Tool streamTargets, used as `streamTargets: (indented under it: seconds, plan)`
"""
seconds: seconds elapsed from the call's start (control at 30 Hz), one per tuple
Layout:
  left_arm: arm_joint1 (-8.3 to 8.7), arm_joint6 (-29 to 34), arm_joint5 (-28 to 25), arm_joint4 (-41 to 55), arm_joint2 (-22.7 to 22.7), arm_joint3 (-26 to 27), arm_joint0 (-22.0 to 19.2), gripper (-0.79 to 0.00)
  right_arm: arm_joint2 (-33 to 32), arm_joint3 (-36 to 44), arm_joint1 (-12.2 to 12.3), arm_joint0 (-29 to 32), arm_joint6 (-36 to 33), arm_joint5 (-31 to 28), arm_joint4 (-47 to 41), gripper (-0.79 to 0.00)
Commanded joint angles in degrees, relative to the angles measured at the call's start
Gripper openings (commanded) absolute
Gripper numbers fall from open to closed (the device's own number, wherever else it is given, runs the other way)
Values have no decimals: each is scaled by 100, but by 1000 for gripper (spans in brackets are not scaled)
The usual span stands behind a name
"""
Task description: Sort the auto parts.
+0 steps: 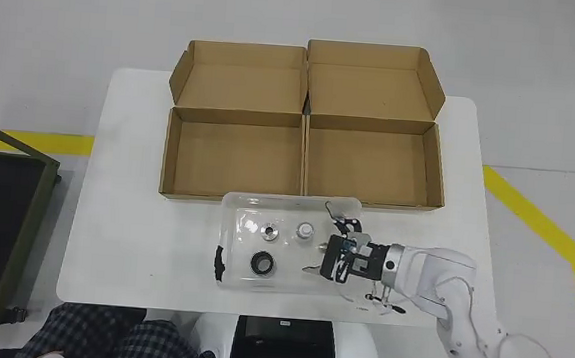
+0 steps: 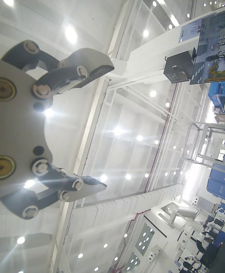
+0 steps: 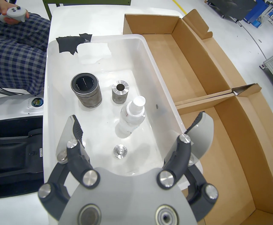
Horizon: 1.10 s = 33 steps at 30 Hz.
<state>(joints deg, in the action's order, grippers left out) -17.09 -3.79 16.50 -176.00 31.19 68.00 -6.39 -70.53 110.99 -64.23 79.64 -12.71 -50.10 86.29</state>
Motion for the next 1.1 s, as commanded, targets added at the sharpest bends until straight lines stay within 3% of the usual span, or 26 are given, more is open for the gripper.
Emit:
streamTargets:
  seconds: [0.0,0.7,0.8,0.97,1.07]
  plan:
    - [0,0,0,0,0,0,0,0,86,-71,-9,-83,-65,29,-44,0]
    - [0,0,0,0,0,0,0,0,682,-549,-51,-621,-440,242,-122,0]
    - [0,0,0,0,0,0,0,0,718,-608,-51,-660,-463,264,-141,-148]
    - [0,0,0,0,0,0,0,0,764,-695,-48,-718,-519,294,-159,-139]
    - [0,0,0,0,0,0,0,0,791,-731,-44,-745,-525,278,-166,-246]
